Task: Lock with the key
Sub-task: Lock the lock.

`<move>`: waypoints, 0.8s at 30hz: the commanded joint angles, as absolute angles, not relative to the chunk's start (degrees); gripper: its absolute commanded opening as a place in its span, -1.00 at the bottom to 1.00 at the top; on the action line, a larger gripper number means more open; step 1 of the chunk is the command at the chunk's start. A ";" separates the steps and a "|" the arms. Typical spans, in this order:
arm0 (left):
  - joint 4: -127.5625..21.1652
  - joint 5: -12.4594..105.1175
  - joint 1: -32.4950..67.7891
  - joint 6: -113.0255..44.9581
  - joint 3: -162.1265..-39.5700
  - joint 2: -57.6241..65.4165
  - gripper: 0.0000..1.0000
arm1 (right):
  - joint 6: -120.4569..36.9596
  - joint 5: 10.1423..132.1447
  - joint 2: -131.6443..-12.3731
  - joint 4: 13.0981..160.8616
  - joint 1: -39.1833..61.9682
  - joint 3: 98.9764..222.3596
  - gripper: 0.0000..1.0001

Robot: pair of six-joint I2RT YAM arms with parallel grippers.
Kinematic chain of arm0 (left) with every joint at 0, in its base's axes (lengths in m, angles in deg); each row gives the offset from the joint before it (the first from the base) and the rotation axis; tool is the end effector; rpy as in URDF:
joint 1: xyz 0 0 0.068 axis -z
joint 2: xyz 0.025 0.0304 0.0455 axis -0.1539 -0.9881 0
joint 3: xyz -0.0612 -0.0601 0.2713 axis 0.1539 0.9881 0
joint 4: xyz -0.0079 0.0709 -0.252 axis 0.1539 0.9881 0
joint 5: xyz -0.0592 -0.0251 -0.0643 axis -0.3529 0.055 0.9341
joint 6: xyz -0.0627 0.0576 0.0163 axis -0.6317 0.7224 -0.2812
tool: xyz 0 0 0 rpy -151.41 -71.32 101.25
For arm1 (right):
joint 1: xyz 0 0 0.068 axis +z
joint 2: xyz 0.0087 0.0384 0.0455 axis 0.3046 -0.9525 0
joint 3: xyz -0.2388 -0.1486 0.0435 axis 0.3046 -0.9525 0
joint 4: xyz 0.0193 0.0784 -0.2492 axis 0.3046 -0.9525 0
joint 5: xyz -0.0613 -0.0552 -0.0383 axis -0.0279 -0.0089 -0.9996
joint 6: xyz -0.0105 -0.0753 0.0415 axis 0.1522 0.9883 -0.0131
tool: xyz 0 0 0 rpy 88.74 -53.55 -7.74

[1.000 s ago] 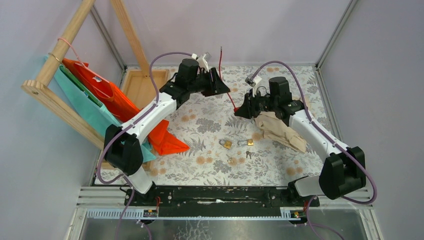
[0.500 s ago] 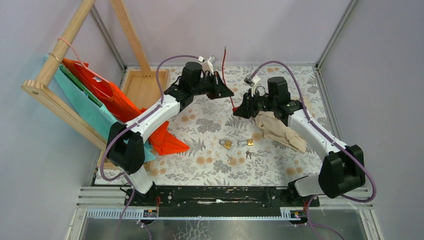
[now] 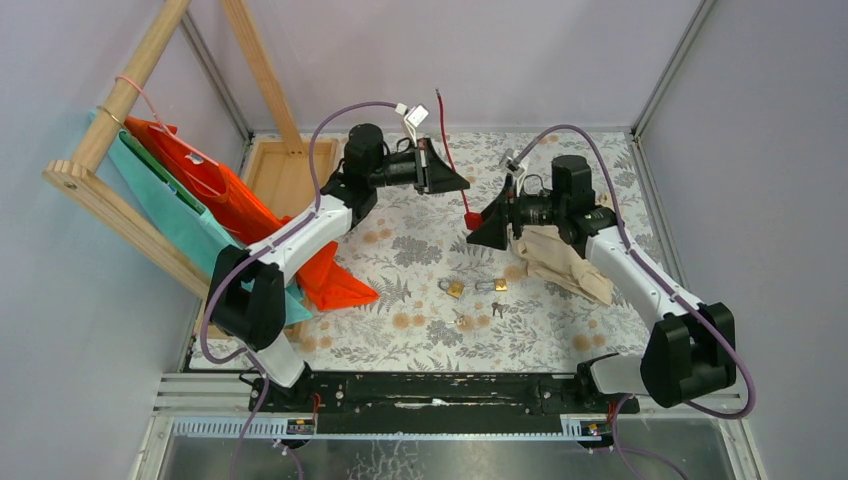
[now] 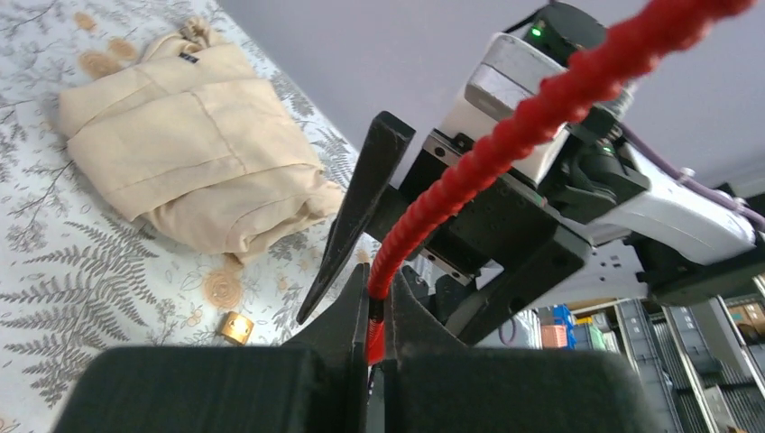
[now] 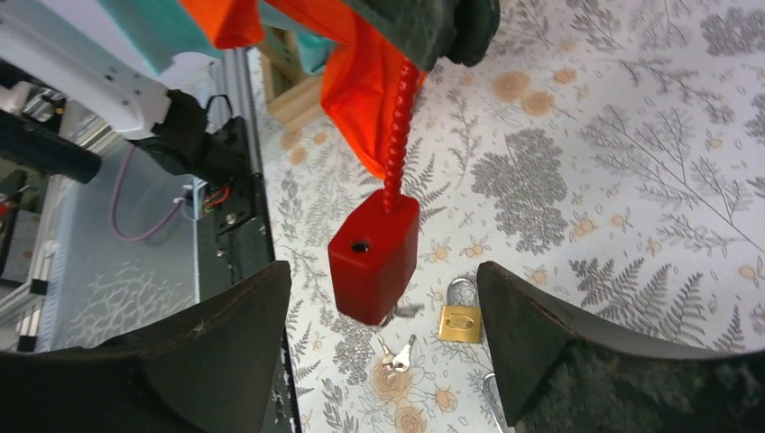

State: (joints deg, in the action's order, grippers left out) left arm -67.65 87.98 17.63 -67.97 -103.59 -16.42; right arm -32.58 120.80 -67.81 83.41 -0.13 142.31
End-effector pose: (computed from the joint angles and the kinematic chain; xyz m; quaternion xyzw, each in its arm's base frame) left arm 0.3510 -0.2404 0.3480 0.1733 0.7028 -0.6127 0.3173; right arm 0.2801 0.1565 0.3100 -0.3854 0.6785 0.4616 0.4219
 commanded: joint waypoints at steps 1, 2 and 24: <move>-83.42 95.00 16.96 -73.16 -101.95 -13.11 -1.00 | -35.75 132.25 -65.46 89.50 -1.38 142.75 0.66; -86.85 95.74 16.91 -74.85 -101.04 -13.01 -1.00 | -36.61 133.44 -65.46 90.14 -1.55 142.84 0.66; -105.48 96.69 16.90 -82.13 -94.88 -11.64 -1.00 | -74.13 142.39 -68.07 134.48 -0.60 135.09 0.29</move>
State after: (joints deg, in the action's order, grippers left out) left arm -99.89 97.07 16.91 -81.06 -95.68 -13.14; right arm -69.72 141.06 -67.77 126.97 -1.37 134.97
